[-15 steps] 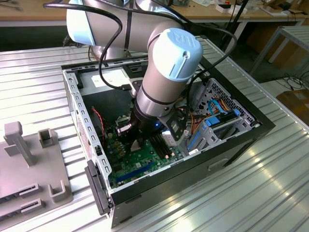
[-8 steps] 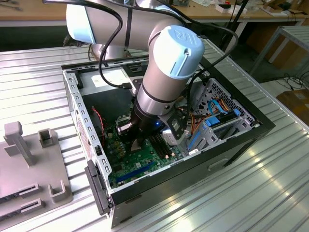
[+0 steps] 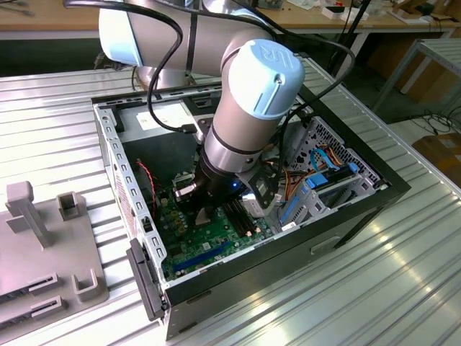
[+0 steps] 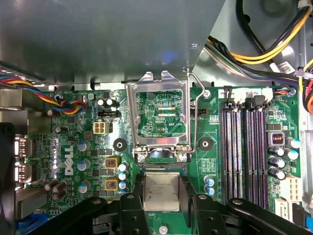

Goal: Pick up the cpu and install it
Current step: 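Place the cpu into insertion slot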

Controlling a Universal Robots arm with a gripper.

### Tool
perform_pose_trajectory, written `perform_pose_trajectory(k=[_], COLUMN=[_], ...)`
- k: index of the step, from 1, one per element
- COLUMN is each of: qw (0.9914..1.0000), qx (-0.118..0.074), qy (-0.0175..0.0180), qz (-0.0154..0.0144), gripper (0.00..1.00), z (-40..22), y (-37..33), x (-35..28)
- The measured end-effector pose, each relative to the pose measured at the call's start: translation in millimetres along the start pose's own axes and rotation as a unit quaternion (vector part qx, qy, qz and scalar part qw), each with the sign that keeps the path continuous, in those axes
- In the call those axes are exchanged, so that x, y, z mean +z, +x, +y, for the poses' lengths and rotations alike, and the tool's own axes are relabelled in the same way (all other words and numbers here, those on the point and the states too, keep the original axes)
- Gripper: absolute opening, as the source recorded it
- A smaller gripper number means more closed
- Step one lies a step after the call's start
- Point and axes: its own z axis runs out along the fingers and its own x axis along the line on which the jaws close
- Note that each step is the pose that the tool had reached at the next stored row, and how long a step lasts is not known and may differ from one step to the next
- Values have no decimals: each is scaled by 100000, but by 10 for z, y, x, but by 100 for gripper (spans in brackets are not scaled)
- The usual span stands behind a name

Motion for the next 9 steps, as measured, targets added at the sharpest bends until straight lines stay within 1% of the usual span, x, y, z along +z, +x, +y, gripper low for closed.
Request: perform_pose_trajectory(k=[7,9], qw=[100000,100000], qx=[5,-3], qy=[10,16], qz=[19,-10], gripper=[41,37], z=[-1,-1], y=[0,-2], x=[10,12])
